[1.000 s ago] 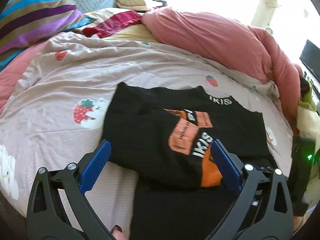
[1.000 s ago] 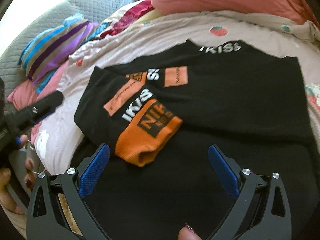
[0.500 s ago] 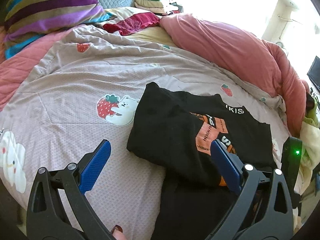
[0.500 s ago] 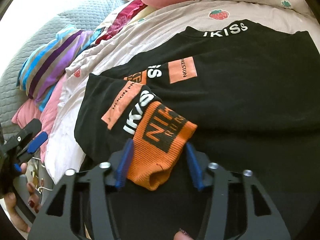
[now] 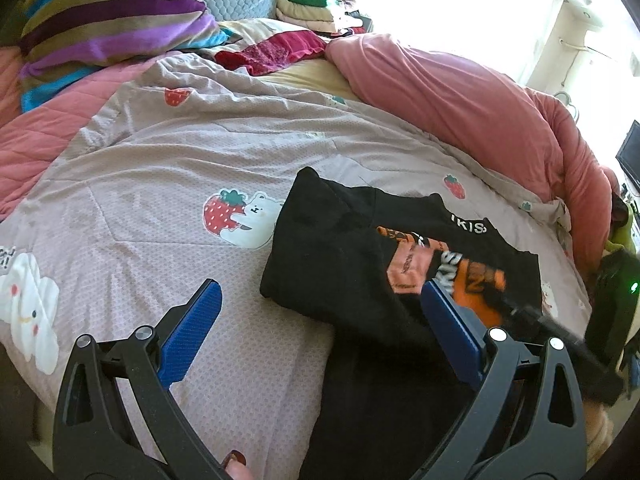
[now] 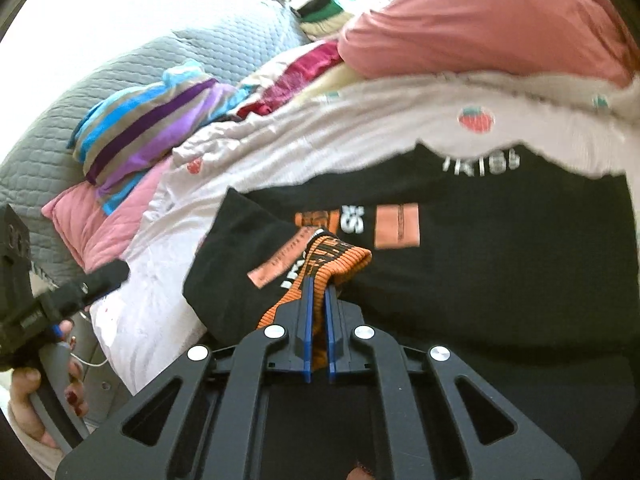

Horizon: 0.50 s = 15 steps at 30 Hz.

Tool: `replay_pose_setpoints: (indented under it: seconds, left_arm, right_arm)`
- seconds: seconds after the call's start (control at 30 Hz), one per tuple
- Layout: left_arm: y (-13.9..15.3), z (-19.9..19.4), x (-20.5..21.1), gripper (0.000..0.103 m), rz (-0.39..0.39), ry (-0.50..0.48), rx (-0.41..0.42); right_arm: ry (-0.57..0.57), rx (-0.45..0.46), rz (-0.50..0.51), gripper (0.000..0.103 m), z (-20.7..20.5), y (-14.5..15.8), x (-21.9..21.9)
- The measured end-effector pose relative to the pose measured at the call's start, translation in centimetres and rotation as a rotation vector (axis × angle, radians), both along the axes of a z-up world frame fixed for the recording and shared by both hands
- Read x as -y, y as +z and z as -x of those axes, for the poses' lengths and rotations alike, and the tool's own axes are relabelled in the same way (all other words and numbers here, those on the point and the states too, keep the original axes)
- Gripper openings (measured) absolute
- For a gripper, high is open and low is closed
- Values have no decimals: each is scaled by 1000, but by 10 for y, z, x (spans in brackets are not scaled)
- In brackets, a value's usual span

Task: Fold small clothes
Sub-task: 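Lift the held cuff with the right tool and carry it toward the shirt edge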

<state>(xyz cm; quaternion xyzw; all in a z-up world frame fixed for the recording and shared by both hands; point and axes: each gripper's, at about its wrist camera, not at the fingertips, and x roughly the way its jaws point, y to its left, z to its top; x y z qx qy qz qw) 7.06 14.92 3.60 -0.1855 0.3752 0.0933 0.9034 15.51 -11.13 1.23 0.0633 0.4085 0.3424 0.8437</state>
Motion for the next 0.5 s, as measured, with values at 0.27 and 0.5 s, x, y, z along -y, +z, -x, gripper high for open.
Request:
replay_pose_setpoints:
  seconds: [0.27,0.5]
  left_arm:
    - [2,4,3,93,-2,7,1]
    - [-1,-3,11,93,-6,-4,-13]
  right_arm:
    - [-36,148,5,4,-17,48,28]
    - [-128,249,79,4,-34,61,63]
